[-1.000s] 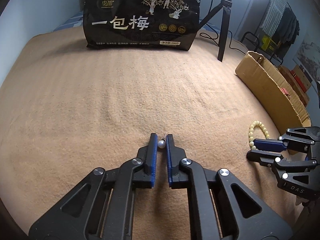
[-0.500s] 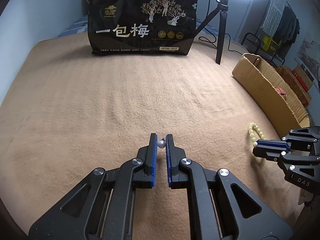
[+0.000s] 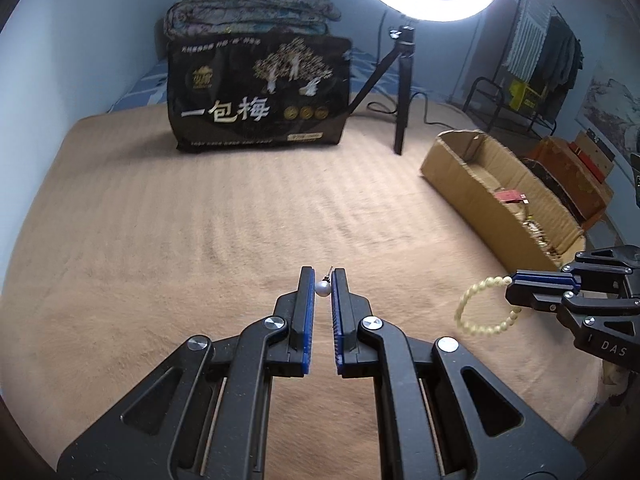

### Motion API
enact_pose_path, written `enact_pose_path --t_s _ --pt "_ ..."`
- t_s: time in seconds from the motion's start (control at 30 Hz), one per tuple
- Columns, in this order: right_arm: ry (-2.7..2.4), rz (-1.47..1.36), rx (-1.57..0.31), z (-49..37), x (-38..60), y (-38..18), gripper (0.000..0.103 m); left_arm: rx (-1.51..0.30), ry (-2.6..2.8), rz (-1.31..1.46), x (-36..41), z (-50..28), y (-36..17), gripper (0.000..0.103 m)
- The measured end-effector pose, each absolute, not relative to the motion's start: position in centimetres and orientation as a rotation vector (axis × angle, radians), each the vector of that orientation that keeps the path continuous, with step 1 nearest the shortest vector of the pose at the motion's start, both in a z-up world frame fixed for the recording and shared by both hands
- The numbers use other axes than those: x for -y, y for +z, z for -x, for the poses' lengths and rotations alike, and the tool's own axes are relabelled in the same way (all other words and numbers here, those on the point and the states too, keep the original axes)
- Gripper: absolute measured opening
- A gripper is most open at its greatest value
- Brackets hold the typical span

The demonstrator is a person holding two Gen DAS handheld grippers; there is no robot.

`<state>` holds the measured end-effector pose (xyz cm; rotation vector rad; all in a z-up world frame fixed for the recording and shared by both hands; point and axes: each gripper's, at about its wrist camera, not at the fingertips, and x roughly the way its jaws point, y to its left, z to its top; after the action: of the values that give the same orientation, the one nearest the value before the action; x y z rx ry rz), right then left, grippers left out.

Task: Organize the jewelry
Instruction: 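Carry the bracelet with right tool while left tool carries the earring to the box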

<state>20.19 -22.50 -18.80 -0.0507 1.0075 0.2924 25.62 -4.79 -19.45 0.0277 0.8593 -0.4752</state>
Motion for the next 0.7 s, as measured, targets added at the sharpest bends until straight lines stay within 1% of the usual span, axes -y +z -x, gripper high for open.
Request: enact_pose_path --t_s 0.3,0.7 --pt "0.276 0.026 -0.950 -17.5 24.7 -15.6 0.005 -0.810 -0.525 -0.042 7.1 -22.9 -16.3 0.006" --pt "0.211 0.000 -0.891 -14.4 29.4 -12.0 0.005 -0.764 -0.632 -0.070 12.1 -19.7 -13.2 0.006"
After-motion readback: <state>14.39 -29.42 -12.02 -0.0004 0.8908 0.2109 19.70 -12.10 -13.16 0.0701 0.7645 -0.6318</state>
